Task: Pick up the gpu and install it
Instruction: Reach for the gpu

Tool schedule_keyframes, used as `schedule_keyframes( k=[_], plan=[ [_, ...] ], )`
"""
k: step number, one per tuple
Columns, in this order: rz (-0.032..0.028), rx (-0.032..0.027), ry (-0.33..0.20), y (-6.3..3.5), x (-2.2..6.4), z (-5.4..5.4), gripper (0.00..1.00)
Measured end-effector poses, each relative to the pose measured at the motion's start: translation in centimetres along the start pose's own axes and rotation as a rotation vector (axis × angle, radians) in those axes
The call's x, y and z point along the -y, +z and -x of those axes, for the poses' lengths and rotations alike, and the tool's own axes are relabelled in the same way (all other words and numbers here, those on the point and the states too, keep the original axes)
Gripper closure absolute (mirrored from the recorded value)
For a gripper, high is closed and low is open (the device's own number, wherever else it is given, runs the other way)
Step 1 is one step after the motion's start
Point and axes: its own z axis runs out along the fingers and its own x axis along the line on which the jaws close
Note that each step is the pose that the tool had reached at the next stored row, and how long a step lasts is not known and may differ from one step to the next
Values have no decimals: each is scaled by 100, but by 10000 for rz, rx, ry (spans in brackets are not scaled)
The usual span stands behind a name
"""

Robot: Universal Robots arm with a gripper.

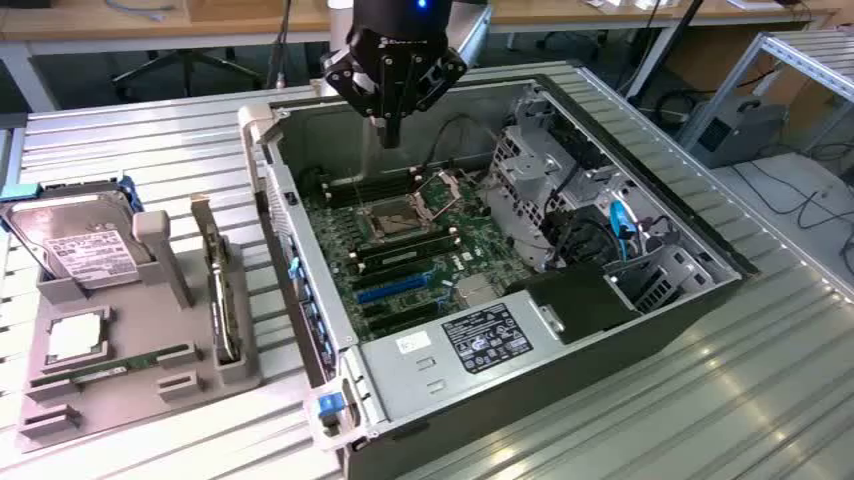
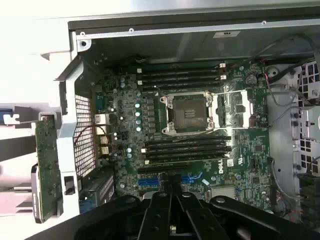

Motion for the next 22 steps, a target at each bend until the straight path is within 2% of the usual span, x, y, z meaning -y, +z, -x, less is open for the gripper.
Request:
schedule_keyframes(
  k=[22],
  plan=[
    [0, 0, 0, -3, 8, -107, 89]
  ],
)
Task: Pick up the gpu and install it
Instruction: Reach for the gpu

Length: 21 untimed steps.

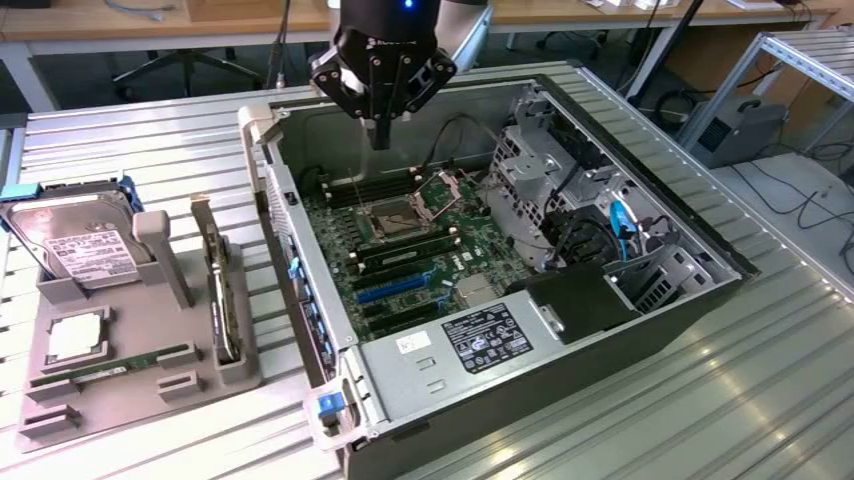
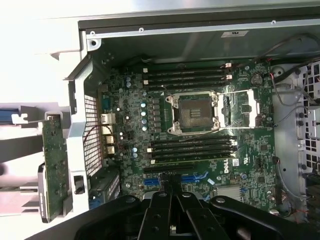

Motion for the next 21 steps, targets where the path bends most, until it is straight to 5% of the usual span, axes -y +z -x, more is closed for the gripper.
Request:
schedule_keyframes(
  k=[21],
  plan=[
    [0, 0, 0, -1, 5, -61, 89]
  ],
)
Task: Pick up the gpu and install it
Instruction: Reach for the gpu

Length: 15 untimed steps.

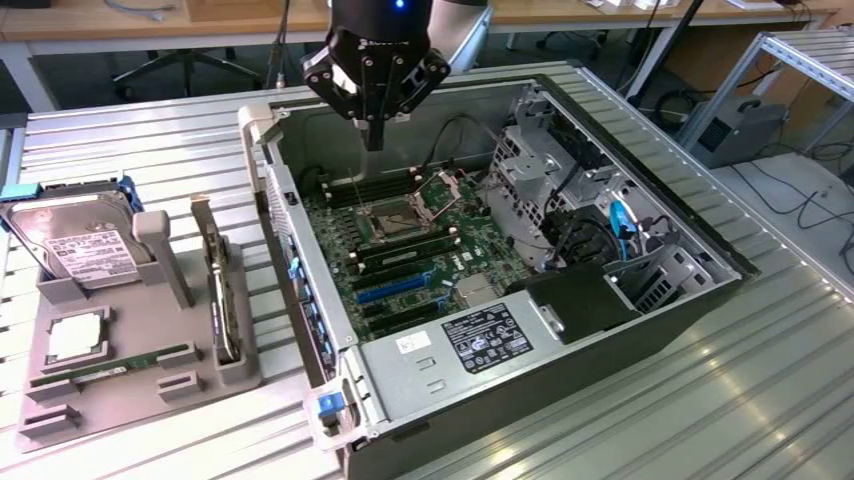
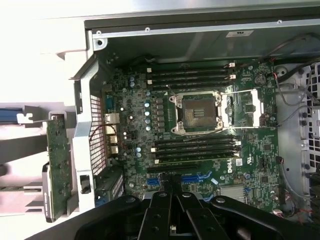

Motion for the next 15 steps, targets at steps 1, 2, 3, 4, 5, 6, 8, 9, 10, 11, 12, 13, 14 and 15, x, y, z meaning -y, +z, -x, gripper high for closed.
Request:
schedule_keyframes(
  k=[1, 2, 3, 4, 5, 6, 8, 9, 10, 11, 12, 13, 14, 15],
  plan=[
    [0, 0, 0, 0, 0, -2, 89],
    [0, 0, -1, 0, 0, -4, 89],
    [0, 0, 0, 0, 0, -8, 89],
    [0, 0, -1, 0, 1, -12, 89],
    [0, 0, 0, -1, 1, -15, 89],
    [0, 0, 0, -1, 1, -18, 89],
    [0, 0, 0, -1, 2, -23, 89],
    [0, 0, 0, -1, 2, -26, 89],
    [0, 0, 0, -1, 2, -29, 89],
    [-1, 0, 0, -1, 2, -31, 89],
    [0, 0, -1, -1, 2, -34, 89],
    [0, 0, -1, -1, 3, -36, 89],
    [0, 0, 0, -1, 3, -38, 89],
    [0, 0, -1, -1, 3, -40, 89]
  ],
)
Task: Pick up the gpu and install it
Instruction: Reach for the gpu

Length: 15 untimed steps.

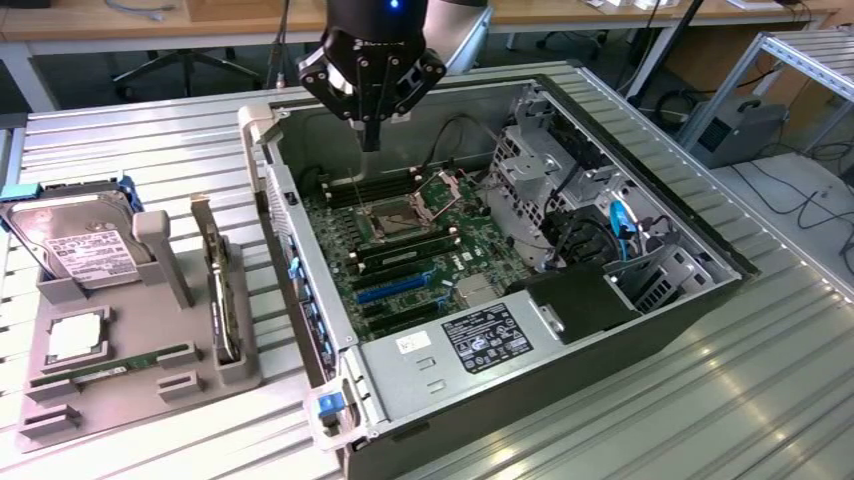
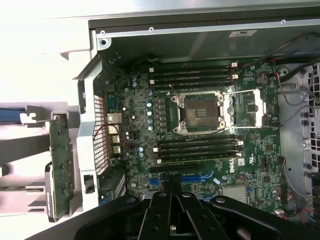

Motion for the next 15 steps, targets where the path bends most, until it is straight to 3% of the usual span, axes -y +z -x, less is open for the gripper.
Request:
schedule_keyframes(
  k=[15],
  plan=[
    [0, 0, 1, -1, 4, -58, 89]
  ],
)
